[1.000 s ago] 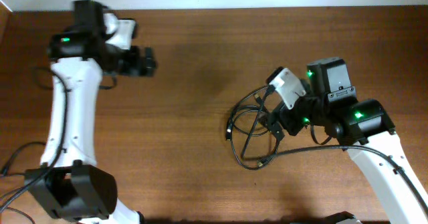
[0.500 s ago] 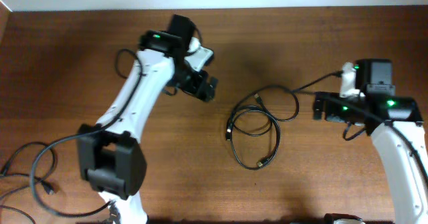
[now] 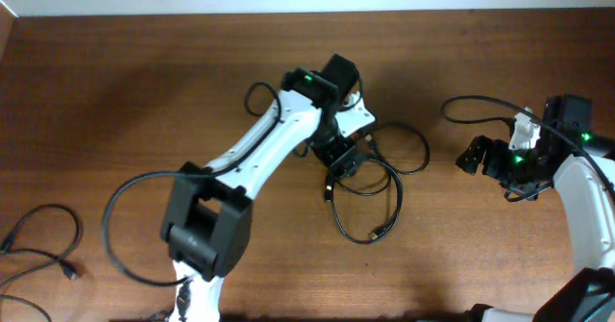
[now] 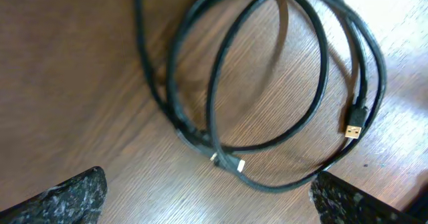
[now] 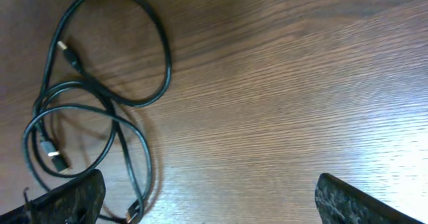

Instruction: Untangle cables

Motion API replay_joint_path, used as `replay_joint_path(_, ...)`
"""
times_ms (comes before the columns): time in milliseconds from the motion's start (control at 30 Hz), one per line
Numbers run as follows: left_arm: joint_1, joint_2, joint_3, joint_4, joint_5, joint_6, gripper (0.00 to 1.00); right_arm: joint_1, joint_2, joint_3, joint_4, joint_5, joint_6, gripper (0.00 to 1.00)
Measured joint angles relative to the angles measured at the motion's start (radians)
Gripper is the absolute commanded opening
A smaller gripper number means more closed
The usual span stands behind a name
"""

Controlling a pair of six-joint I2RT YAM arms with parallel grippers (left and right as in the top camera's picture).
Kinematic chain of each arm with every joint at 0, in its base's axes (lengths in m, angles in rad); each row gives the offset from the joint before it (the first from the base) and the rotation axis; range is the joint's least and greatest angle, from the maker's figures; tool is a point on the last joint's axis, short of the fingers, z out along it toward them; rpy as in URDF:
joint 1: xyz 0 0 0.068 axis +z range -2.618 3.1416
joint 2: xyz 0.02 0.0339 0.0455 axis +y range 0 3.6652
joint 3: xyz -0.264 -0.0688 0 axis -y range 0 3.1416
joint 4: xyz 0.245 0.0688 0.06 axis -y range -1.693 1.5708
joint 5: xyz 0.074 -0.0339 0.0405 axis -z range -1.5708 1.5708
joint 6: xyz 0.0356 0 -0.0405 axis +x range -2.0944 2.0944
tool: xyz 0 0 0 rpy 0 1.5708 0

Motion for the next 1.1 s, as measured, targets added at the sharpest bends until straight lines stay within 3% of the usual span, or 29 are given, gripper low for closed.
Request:
replay_joint_path(33,-0.006,0.012,0.000,0.000,0.000,0.000,0.99,0.000,0.001,0.000,0.000,-0.014,0.000,1.00)
replay_joint_path(100,-0.024,0.045,0.000,0.003,0.000,0.000,1.00,0.000,0.001,-0.001,0.002,-0.040,0.001,0.92)
replay_joint_path(233,-0.055,0.084,-0.001,0.030,0.000,0.003,0.93,-0.001,0.001,-0.001,0.007,-0.066,0.006,0.67)
replay_joint_path(300,-0.066,0.094,-0.001,0.038,0.000,0.006,0.66,-0.001,0.001,-0.001,0.008,-0.071,0.006,0.55)
replay_joint_path(367,-0.068,0.099,-0.001,0.043,0.000,0.008,0.45,-0.001,0.001,-0.001,0.008,-0.076,0.006,0.48)
replay_joint_path(433,-0.068,0.101,-0.001,0.051,-0.003,0.010,0.34,-0.001,0.001,-0.001,0.008,-0.078,0.004,0.41)
replay_joint_path(500,-0.068,0.101,-0.001,0.056,-0.013,0.017,0.24,-0.001,0.001,-0.001,0.008,-0.082,-0.002,0.38)
replay_joint_path(667,-0.068,0.101,-0.001,0.056,-0.023,0.018,0.22,-0.001,0.001,-0.001,0.008,-0.084,-0.007,0.36)
replay_joint_path(767,-0.068,0.101,-0.001,0.056,-0.023,0.015,0.00,-0.001,0.001,-0.001,0.008,-0.084,-0.008,0.35)
replay_joint_path(933,-0.068,0.101,-0.001,0.058,-0.043,0.015,0.00,-0.001,0.001,-0.001,0.008,-0.084,-0.009,0.33)
replay_joint_path(1100,-0.067,0.101,0.084,-0.112,-0.096,-0.021,0.00,-0.001,0.001,-0.001,0.020,-0.084,-0.009,0.34)
